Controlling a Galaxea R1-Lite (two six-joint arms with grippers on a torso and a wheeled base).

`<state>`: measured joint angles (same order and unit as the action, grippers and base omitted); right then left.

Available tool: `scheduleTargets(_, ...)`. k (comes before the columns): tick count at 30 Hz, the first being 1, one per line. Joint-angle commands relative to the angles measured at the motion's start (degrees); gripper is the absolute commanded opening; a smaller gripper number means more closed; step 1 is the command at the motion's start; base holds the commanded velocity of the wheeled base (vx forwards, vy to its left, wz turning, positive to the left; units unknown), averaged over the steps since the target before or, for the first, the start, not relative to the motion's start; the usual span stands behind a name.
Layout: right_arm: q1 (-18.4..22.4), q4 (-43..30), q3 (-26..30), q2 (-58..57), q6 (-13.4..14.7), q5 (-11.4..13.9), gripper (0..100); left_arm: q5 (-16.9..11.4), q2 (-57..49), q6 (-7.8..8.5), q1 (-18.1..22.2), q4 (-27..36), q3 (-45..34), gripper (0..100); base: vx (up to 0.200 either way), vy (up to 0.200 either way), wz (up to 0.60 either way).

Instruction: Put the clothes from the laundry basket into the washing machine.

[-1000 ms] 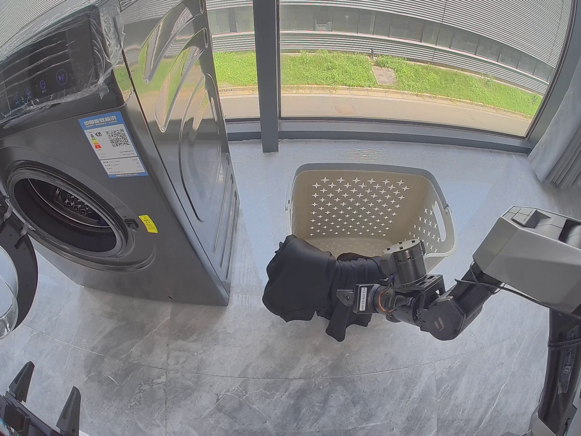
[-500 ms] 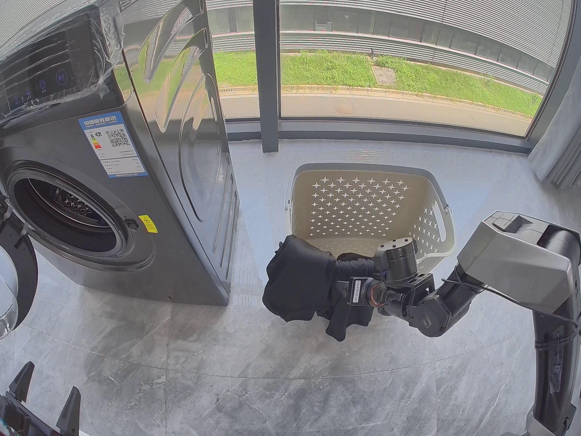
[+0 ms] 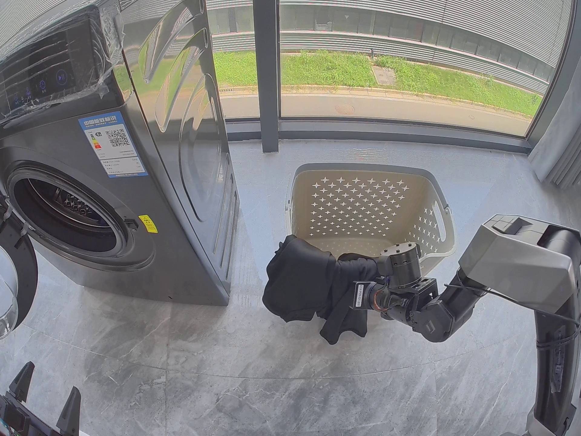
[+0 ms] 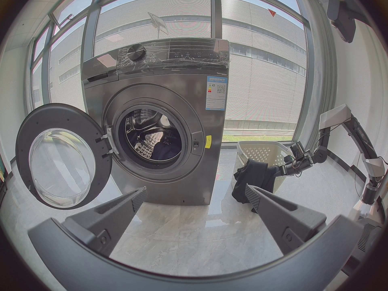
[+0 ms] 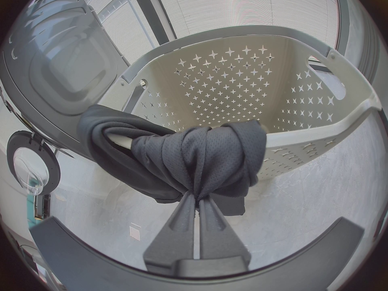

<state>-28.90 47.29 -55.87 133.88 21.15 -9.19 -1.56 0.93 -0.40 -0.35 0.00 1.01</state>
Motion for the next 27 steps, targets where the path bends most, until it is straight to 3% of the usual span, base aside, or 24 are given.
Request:
scheduleTargets(1, 0.08, -0.18, 3.31, -5.47, -0.14, -0.04, 0, -0.02, -0.84, -0.04, 0.0, 0.0, -1.01, 100, 0.0, 0.0, 0.0)
scheduleTargets(8, 0.16, -0.53, 5.95, -7.67, -0.41, -0.04, 0, -0.02, -0.84, -0.04, 0.0, 0.0, -1.01, 100, 0.0, 0.0, 0.0)
scheduleTargets(9, 0.16, -0.53, 5.95, -7.4, -0.5, -0.12, 100, -0.02, -0.84, -0.04, 0.0, 0.0, -1.01, 100, 0.0, 0.0, 0.0)
scheduleTargets(18, 0.08, 0.0, 5.33, -5.29, -0.85, -0.48, 100, -0.02, -0.84, -0.04, 0.0, 0.0, -1.01, 100, 0.0, 0.0, 0.0)
scheduleTargets(27, 1.83, 0.61, 0.15, 1.3, -2.25, -0.48, 100, -0.02, -0.84, -0.04, 0.0, 0.0, -1.01, 100, 0.0, 0.0, 0.0)
